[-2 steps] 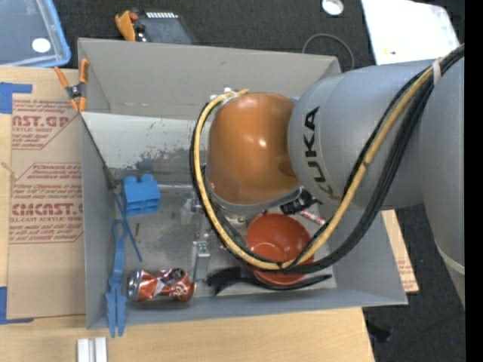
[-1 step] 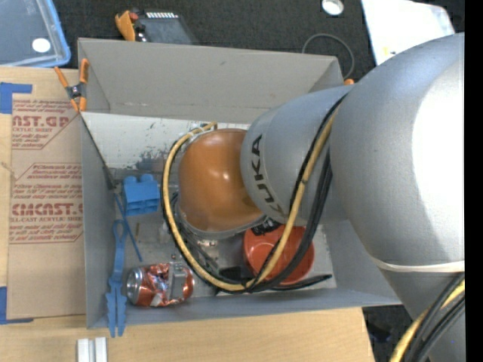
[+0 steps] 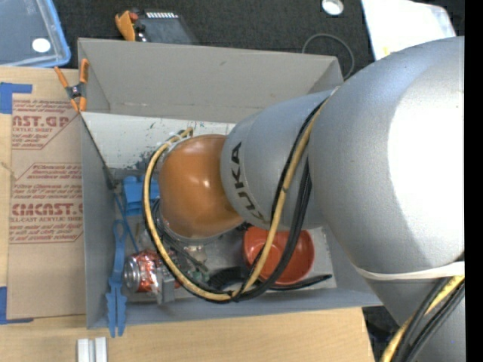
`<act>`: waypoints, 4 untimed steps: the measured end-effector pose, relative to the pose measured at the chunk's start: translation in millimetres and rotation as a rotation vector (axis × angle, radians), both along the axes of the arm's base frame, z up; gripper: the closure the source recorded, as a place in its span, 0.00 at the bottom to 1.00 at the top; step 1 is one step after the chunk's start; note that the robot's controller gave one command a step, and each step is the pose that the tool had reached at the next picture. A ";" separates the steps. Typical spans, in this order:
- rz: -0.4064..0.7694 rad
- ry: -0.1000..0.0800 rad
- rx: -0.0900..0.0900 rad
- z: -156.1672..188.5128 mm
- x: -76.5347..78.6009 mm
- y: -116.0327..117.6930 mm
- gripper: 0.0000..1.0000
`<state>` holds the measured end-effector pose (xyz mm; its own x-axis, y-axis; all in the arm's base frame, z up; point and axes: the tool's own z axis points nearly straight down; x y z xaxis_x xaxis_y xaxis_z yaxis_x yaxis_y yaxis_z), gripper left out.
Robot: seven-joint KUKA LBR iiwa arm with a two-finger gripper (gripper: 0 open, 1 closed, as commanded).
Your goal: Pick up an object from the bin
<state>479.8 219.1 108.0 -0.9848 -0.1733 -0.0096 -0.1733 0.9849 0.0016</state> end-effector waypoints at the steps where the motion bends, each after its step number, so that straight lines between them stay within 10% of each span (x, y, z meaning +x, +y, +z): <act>1: -0.055 0.005 0.000 -8.4 60.3 -16.6 0.00; 2: -0.251 0.004 0.005 -32.0 16.9 -20.6 0.00; 3: 0.010 0.027 -0.005 -39.5 109.1 -48.0 1.00; 4: 0.010 0.026 -0.004 -39.4 109.1 -48.0 1.00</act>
Offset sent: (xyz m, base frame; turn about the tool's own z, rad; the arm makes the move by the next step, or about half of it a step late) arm 0.0065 -0.0223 -0.0380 0.3000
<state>588.9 171.1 68.6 -0.9829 -0.1836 0.0172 -0.1836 0.9830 0.0021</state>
